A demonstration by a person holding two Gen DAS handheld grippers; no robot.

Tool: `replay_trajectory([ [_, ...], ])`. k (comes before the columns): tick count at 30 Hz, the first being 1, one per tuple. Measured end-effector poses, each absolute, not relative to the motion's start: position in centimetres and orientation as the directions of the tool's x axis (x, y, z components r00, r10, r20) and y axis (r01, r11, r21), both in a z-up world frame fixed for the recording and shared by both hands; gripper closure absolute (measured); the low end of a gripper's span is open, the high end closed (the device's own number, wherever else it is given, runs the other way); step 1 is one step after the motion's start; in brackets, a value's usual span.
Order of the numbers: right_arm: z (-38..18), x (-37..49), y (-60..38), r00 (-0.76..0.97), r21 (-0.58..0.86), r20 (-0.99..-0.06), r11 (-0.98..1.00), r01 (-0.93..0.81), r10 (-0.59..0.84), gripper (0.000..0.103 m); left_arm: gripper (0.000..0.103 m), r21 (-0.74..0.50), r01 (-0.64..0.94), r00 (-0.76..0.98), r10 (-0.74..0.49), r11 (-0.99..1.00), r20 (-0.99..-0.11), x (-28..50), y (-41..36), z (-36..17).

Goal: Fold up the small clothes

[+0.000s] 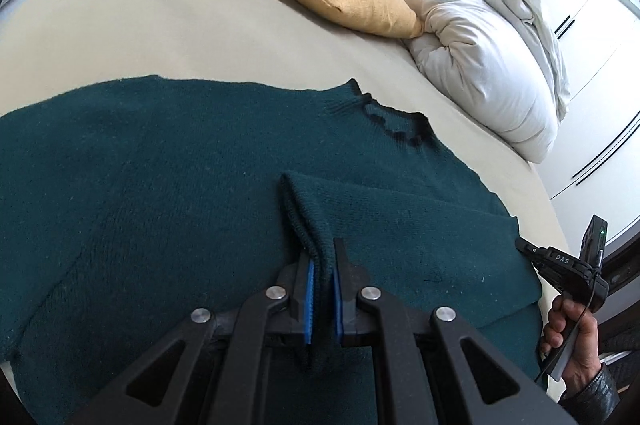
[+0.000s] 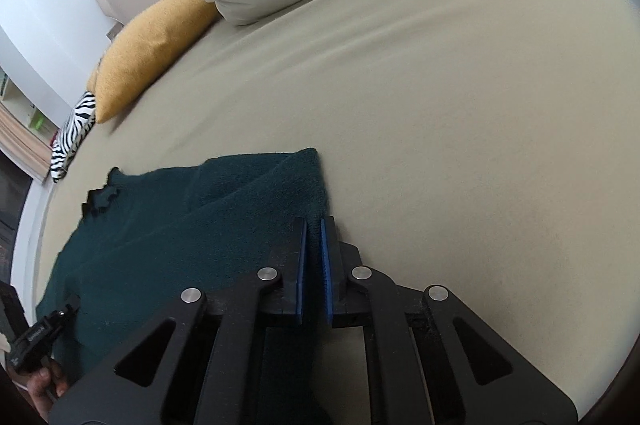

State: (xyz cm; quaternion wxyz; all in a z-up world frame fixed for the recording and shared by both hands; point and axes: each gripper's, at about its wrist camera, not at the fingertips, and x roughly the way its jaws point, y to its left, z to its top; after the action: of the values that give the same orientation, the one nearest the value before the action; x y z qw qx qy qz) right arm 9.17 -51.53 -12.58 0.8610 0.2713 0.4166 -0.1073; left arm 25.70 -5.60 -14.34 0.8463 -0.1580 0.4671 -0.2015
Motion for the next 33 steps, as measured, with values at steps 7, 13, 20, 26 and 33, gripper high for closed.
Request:
replay_trajectory([
  [7,-10.0,4.9,-50.8,0.652,0.438,-0.754,0.8,0.409,0.08,0.06,0.093,-0.467,0.191,0.483,-0.497,0.864,-0.721,25.4,-5.5,-14.6],
  [13,-11.3,5.6,-46.1,0.528,0.25,-0.848,0.909,0.334,0.04,0.075,0.093,-0.462,0.191,0.475,-0.493,0.866,-0.729,25.4,-5.5,-14.6],
  [20,-10.0,5.1,-45.8,0.567,0.231,-0.824,0.909,0.346,-0.007,0.096,0.094,-0.474,0.191,0.486,-0.502,0.86,-0.715,24.5,-5.1,-14.2],
  [26,-12.9,4.2,-47.5,0.609,0.29,-0.792,0.895,0.338,0.027,0.096,0.093,-0.478,0.2,0.483,-0.51,0.855,-0.712,25.0,-5.0,-15.3],
  [33,-8.5,2.4,-46.7,0.652,0.275,-0.757,0.885,0.376,-0.041,0.086,0.051,-0.511,0.163,0.534,-0.511,0.844,-0.673,22.7,-1.7,-11.6],
])
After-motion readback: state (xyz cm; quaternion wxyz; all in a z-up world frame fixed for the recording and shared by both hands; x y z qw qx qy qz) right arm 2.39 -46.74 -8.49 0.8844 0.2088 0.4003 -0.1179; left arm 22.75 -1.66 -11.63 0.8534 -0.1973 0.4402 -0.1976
